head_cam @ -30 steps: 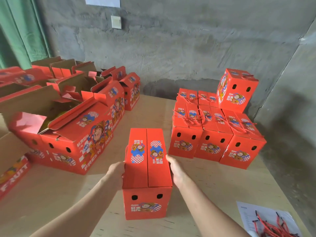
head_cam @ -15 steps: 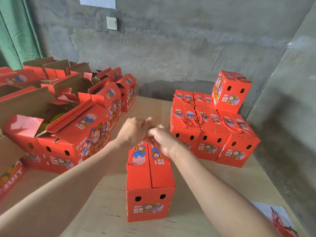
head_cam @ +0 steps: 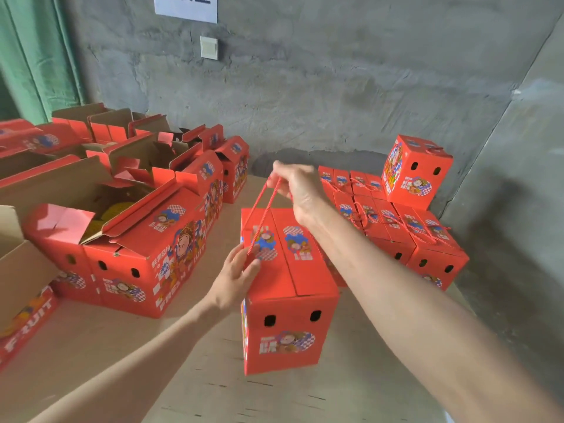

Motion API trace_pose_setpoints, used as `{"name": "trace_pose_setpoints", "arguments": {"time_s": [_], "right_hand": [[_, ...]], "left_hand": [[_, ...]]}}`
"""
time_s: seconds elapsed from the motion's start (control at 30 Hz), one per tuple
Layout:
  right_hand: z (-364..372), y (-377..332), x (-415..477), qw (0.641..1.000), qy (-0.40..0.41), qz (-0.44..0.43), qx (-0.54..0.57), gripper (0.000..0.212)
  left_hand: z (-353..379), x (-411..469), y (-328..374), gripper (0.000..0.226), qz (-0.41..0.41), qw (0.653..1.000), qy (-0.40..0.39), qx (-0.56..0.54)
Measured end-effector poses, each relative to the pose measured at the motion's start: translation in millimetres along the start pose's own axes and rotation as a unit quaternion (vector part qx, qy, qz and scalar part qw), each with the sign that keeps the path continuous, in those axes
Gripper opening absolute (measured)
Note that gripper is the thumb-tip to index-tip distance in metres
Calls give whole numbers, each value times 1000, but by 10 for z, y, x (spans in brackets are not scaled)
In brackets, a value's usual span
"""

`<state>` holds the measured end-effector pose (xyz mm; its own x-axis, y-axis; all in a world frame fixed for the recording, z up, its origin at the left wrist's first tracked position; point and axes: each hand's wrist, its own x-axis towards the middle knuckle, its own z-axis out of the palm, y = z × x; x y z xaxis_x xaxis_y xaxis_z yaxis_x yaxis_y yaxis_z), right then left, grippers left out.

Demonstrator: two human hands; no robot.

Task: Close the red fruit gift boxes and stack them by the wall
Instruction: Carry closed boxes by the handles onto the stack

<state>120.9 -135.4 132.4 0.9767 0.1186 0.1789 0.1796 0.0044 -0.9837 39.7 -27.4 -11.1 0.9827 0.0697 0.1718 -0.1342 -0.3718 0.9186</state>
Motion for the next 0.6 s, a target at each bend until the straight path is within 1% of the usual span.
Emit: {"name": "trace_pose_setpoints", "arguments": {"time_s": [0.07,0.13,0.17,0.2,0.23,0.27,0.3,0.33,0.4,0.43,0.5,0.57,0.6], "right_hand": [[6,-207,123,998,33,-14,53,28],[-6,-329,194,998,40,-23,44,25],[-4,-340,206,999,33,-21,23,23],[10,-308,203,999,28,-15,-1,23],[19,-233,199,999,29,-10,-27,23],[33,-133,187,998,35,-5,-51,23],[40,-23,166,996,45,1,-71,22],[37,88,141,995,56,8,-82,22],[12,309,97,993,73,17,-95,22],[-2,417,61,990,69,15,-121,23],[-19,622,-26,973,25,-15,-228,20],[-60,809,-113,934,-35,-62,-350,13],[-104,898,-160,909,-64,-77,-405,14]], "left_hand": [[-81,149,151,38,26,999,-4,-47],[-154,288,220,40,23,995,-29,-88],[-182,350,210,40,14,997,-29,-71],[-191,413,159,40,5,1000,-17,-18],[-193,455,88,42,-5,998,-2,63],[-172,479,-2,45,-12,991,10,136],[-134,474,-98,45,-31,984,9,174],[-82,450,-209,45,-58,983,-6,174],[24,375,-440,47,-112,982,-58,141],[54,330,-534,52,-124,980,-78,132],[76,285,-694,62,-134,982,-72,113],[79,283,-751,61,-128,985,-49,103],[88,292,-764,60,-114,986,-52,114]]}}
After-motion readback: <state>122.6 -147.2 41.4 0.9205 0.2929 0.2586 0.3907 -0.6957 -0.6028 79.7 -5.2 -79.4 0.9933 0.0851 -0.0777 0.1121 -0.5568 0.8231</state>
